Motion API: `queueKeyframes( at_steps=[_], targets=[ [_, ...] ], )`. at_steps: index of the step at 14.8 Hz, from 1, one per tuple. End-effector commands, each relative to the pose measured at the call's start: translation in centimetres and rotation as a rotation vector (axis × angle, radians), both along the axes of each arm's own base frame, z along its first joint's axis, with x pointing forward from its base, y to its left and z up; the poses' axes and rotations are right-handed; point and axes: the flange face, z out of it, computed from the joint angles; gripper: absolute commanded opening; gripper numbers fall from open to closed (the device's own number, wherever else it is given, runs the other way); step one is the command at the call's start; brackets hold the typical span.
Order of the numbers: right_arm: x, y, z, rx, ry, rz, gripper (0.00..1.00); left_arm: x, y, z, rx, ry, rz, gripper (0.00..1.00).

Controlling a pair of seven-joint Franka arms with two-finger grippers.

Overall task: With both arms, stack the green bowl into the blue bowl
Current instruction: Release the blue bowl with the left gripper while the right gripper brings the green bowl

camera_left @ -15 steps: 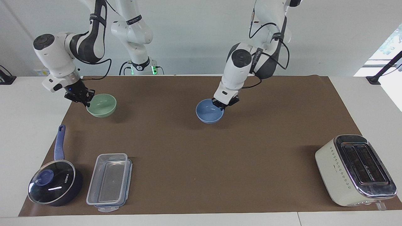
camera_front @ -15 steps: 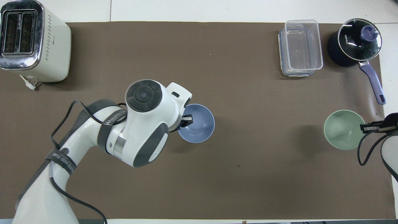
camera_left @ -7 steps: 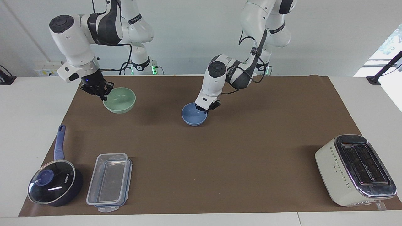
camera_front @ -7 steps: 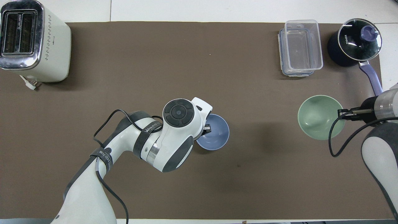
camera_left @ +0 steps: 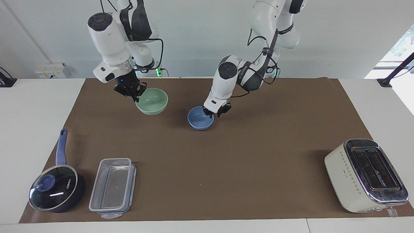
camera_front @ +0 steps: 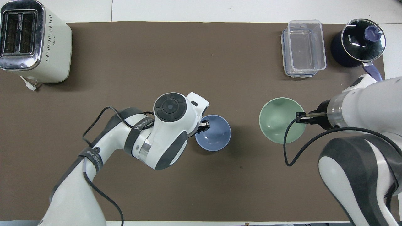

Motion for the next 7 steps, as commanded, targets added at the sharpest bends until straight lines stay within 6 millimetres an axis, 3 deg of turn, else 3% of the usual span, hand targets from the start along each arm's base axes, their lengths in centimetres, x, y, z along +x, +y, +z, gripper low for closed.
queueKeyframes(
  at_steps=[1, 3, 6, 7],
  targets=[
    [-0.3, 3.0, -1.3, 0.040, -0.003, 0.026, 0.00, 1.5, 6.7, 7.0, -0.056, 0.035, 0.002, 1.00],
    [-1.2, 6.2, -3.0, 0.060, 0.009, 0.042, 0.00, 3.3, 12.1, 9.9, -0.067, 0.042, -0.016, 1.00],
    [-1.6, 11.6, -5.8, 0.091, -0.027, 0.075, 0.00, 6.4, 24.0, 13.0, -0.089, 0.044, -0.052, 1.00],
    [-1.5, 12.4, -6.3, 0.095, -0.039, 0.076, 0.00, 6.9, 27.9, 14.0, -0.098, 0.041, -0.067, 1.00]
  ],
)
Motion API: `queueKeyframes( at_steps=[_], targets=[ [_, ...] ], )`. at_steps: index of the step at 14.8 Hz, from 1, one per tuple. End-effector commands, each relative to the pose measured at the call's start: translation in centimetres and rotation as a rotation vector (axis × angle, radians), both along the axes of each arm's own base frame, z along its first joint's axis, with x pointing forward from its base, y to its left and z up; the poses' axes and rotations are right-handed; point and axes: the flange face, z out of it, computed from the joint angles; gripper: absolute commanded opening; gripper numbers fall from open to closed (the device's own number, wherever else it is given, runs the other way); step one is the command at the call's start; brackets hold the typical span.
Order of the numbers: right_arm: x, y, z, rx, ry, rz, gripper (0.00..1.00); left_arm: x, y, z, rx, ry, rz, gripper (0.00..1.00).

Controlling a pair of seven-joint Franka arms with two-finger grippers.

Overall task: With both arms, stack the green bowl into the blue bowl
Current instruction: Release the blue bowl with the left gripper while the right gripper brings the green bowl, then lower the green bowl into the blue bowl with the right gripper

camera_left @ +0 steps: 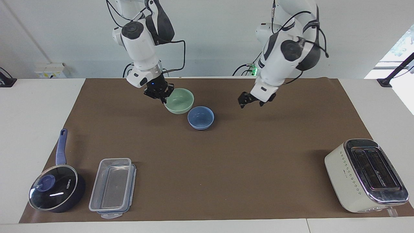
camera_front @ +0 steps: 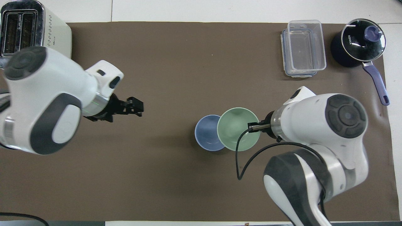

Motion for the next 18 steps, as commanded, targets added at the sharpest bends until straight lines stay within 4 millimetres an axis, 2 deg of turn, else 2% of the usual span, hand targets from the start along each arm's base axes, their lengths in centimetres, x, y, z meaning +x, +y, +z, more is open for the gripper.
queueKeyframes(
  at_steps=[1, 2, 3, 5, 8, 9, 12, 18],
  targets=[
    [0.2, 2.0, -1.8, 0.027, -0.025, -0.010, 0.00, 0.9, 9.7, 2.0, -0.037, 0.011, -0.058, 1.00],
    [0.3, 2.6, -2.1, 0.031, -0.039, 0.002, 0.00, 0.9, 12.3, 2.8, -0.002, 0.004, -0.087, 1.00],
    [0.4, 2.9, -2.8, 0.032, -0.046, 0.007, 0.00, 1.0, 13.8, 3.8, 0.035, 0.000, -0.109, 1.00],
    [0.2, 3.3, -4.2, 0.040, -0.079, 0.019, 0.00, 1.6, 14.6, 6.0, 0.087, -0.018, -0.123, 1.00],
    [-0.1, 3.6, -6.6, 0.041, -0.090, -0.004, 0.00, 2.4, 15.0, 10.3, 0.134, -0.002, -0.133, 1.00],
    [-0.8, 4.9, -6.9, 0.042, -0.081, 0.001, 0.00, 2.6, 14.3, 10.8, 0.133, 0.013, -0.146, 1.00],
    [-1.5, 4.9, -7.6, 0.038, -0.076, 0.006, 0.00, 1.6, 13.3, 12.5, 0.147, -0.002, -0.167, 1.00],
    [-2.2, 4.7, -8.3, 0.036, -0.083, 0.016, 0.00, 0.6, 13.1, 12.2, 0.148, -0.002, -0.159, 1.00]
  ],
)
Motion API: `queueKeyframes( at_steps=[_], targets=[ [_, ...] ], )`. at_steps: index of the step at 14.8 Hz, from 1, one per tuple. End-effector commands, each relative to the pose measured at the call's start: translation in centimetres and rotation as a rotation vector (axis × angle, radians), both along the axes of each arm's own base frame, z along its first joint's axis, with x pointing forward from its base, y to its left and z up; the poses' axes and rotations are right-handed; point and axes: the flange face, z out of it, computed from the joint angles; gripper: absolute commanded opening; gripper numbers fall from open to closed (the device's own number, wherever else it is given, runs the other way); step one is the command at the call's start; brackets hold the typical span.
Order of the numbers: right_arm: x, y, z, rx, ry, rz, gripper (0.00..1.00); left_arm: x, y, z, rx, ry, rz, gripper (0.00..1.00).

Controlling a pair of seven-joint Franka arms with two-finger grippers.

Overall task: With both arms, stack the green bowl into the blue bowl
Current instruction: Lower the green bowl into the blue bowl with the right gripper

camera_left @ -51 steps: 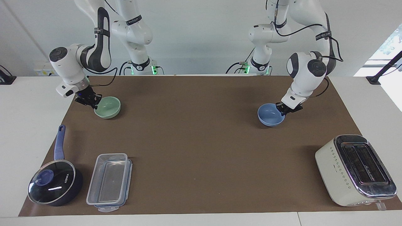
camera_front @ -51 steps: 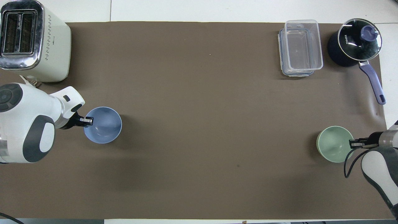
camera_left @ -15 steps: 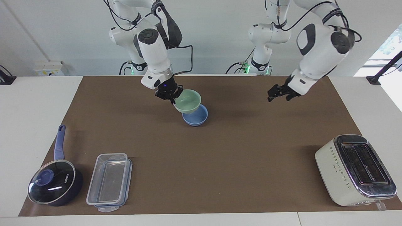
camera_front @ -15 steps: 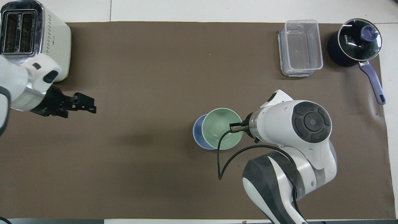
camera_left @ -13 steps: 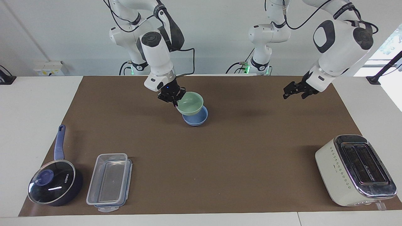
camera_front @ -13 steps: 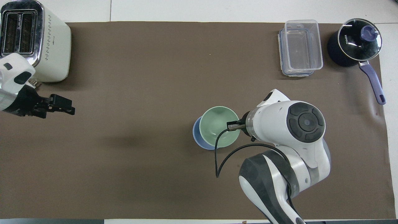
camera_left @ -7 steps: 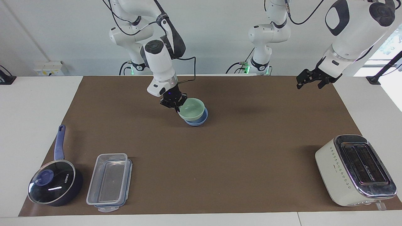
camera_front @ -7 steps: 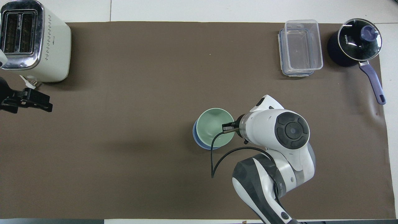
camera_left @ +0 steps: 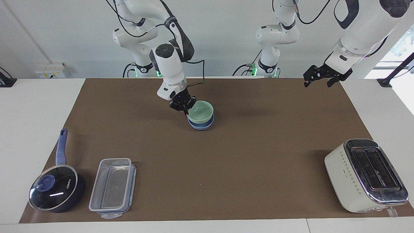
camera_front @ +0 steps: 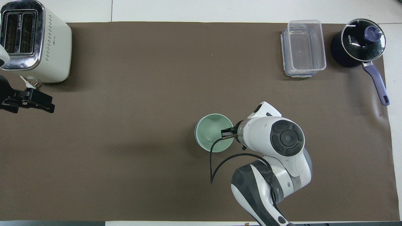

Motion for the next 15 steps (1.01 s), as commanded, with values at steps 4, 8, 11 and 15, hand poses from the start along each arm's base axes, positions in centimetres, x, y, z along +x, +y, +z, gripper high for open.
queueKeyframes(
  at_steps=[4, 8, 11, 15],
  targets=[
    [-0.6, -0.3, 0.1, 0.017, -0.007, -0.016, 0.00, -1.6, 0.1, 0.9, 0.031, -0.005, 0.004, 1.00],
    [-0.3, 0.0, 0.7, 0.023, -0.014, -0.019, 1.00, -1.7, 0.0, 0.9, 0.031, 0.001, -0.001, 1.00],
    [0.2, -0.3, 2.5, 0.030, -0.021, -0.025, 1.00, -2.0, -0.1, 1.3, 0.032, -0.009, 0.003, 1.00],
    [1.2, -6.4, 6.9, 0.023, -0.004, -0.092, 1.00, -2.0, 0.0, 0.9, 0.030, -0.021, -0.002, 1.00]
  ],
)
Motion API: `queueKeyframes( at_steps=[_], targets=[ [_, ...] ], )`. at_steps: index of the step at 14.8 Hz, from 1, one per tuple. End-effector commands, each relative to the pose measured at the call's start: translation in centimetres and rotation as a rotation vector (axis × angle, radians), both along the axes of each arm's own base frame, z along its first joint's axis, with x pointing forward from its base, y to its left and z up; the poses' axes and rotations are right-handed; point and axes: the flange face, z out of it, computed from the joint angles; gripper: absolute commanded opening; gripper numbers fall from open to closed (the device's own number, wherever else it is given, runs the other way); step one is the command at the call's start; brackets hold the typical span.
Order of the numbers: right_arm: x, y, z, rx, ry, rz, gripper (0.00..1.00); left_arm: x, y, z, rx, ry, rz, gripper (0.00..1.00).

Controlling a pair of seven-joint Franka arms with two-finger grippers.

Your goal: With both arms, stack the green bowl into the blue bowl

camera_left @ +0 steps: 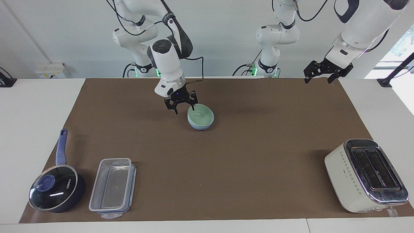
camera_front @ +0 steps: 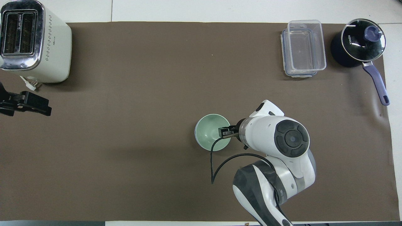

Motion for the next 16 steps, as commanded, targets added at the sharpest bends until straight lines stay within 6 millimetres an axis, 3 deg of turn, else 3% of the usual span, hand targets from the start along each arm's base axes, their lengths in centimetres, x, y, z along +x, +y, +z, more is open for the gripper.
queueKeyframes(
  at_steps=[1, 3, 6, 8, 11, 14, 16],
  targets=[
    [0.3, -5.8, 3.7, 0.006, 0.009, -0.047, 1.00, -0.6, 0.0, 0.0, 0.026, -0.034, -0.002, 1.00],
    [0.8, -11.8, 5.0, -0.019, 0.027, -0.056, 1.00, -0.5, -0.1, 0.1, 0.025, -0.043, -0.007, 1.00],
    [1.4, -18.2, 5.5, -0.032, 0.042, -0.122, 1.00, -0.4, -0.1, 0.1, 0.024, -0.050, -0.010, 1.00],
    [1.9, -20.5, 6.6, -0.090, 0.018, -0.135, 1.00, -0.4, -0.1, 0.1, 0.024, -0.048, -0.010, 1.00],
    [3.5, -22.1, 8.7, -0.201, 0.014, -0.119, 1.00, -0.4, 0.3, 0.2, 0.025, -0.050, 0.001, 1.00],
    [5.5, -24.5, 12.0, -0.209, 0.038, -0.163, 1.00, -0.5, 0.6, 0.2, 0.026, -0.046, 0.012, 1.00],
    [6.6, -24.7, 14.1, -0.210, 0.065, -0.169, 1.00, -0.4, 0.7, 0.2, 0.026, -0.045, 0.013, 1.00]
  ],
)
